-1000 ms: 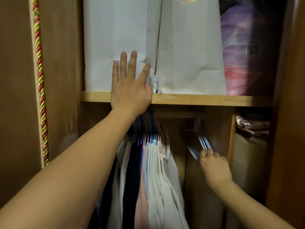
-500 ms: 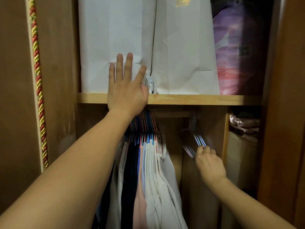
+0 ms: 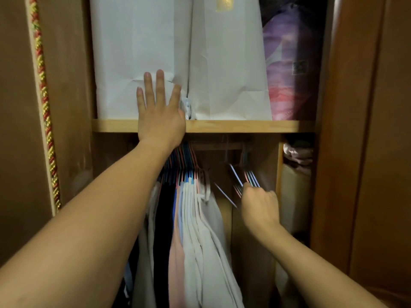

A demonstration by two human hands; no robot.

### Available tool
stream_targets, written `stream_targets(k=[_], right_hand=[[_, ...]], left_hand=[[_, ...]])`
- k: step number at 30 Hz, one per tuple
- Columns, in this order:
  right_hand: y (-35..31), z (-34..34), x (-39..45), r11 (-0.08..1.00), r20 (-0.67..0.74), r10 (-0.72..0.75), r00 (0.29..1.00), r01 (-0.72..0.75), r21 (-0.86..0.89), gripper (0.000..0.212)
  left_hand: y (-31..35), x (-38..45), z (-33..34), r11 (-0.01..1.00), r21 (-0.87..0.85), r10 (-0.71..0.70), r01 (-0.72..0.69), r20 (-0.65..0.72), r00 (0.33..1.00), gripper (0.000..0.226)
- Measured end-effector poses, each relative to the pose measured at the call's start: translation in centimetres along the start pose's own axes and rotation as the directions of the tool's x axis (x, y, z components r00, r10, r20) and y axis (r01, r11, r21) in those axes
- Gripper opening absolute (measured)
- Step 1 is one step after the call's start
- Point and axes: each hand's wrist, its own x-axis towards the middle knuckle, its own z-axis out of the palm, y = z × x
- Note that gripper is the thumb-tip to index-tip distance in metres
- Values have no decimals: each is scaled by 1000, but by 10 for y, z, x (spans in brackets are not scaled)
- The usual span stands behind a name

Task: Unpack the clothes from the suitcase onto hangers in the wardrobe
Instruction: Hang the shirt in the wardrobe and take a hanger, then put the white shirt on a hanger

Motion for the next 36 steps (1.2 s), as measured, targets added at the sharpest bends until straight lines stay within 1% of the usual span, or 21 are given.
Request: stream_targets(k=[4,5,7,9,10,11,12,14,16,17,19,20,22,23,24,26,27,28,31,34,36], right_hand=[[36,10,-91,986,-8,41,999,-39,162,8],[45,16,-119,978,-13,42,999,-38,203,7],[72,30,-195,973,-7,55,998,-52,226,11],[104,38,-294,960,51,92,994,-102,259,7],[119,40,-338,951,121,107,987,-137,279,6],[140,39,-395,932,219,173,960,-232,279,8],[158,37,-437,903,307,225,925,-316,290,12],[197,18,-529,829,443,340,830,-487,276,18],[230,-13,-607,748,564,427,707,-627,219,12],[242,-27,-638,701,596,469,652,-685,198,12],[265,-58,-703,568,626,582,519,-810,144,30],[270,-72,-728,493,656,615,437,-863,113,31],[275,-95,-776,349,723,640,261,-937,29,11],[275,-99,-795,281,746,638,192,-960,6,7],[272,-99,-806,218,762,632,139,-976,-3,14],[269,-87,-821,-17,746,665,22,-999,44,21],[270,-75,-829,-113,717,696,-36,-992,60,23],[275,-56,-841,-182,682,725,-94,-982,58,27],[297,20,-899,-343,607,747,-270,-939,4,32],[319,113,-972,-482,491,755,-434,-876,-32,32],[332,176,-1017,-567,401,755,-519,-824,-1,35]], left_hand=[[41,-44,-7,926,-356,-140,126,-14,990,56],[54,-70,-6,885,-454,-148,104,-61,987,56],[91,-152,1,745,-664,-117,62,-38,992,58],[129,-264,13,577,-802,7,153,192,981,59],[140,-316,15,547,-813,90,200,294,952,59],[158,-377,18,567,-794,199,219,390,899,59],[166,-425,21,620,-769,321,155,429,844,60],[192,-515,15,695,-715,577,-79,489,654,63],[222,-576,0,674,-708,708,-210,538,458,50],[234,-597,-4,637,-741,753,-213,540,377,39],[273,-639,-24,540,-823,838,-176,506,204,17],[288,-654,-35,503,-856,864,-123,495,86,8],[320,-692,-68,428,-904,896,-11,426,-126,8],[336,-713,-87,390,-920,906,37,376,-195,8],[350,-732,-103,348,-934,911,78,317,-263,5],[380,-782,-128,155,-986,917,64,119,-380,14],[393,-809,-132,112,-991,898,67,73,-433,20],[409,-839,-132,107,-992,875,71,60,-480,21],[443,-939,-102,182,-981,884,70,132,-448,16],[477,-1053,-48,400,-915,844,52,346,-410,36],[493,-1130,-5,448,-894,806,-12,410,-427,39]])
